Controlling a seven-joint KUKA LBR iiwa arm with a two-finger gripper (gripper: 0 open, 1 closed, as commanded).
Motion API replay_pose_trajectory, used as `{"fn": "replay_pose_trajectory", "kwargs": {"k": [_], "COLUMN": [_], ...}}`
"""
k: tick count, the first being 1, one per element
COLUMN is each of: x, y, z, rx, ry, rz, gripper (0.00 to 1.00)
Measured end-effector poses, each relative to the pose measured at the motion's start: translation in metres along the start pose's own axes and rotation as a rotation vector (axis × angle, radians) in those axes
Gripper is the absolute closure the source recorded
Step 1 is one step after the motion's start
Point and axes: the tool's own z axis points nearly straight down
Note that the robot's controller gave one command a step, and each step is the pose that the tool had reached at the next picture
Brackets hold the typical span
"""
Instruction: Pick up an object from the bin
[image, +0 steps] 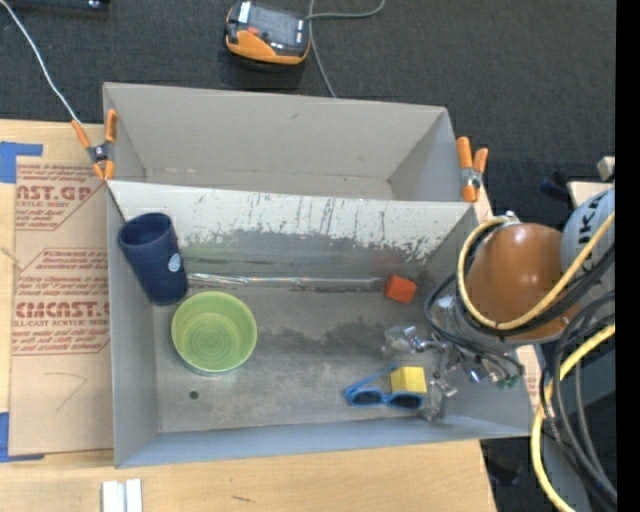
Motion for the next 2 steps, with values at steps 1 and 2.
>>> {"fn": "replay_pose_trajectory", "kwargs": {"k": [1, 2], "x": [-0.0044, -0.0037], "y": [0.0045, 0.0049], "z": [0.0055, 0.0056], "rx": [0.000, -0.001], "ry": [-0.004, -0.002], "rz": [0.100, 0.100], "gripper": [0.00, 1.00]}}
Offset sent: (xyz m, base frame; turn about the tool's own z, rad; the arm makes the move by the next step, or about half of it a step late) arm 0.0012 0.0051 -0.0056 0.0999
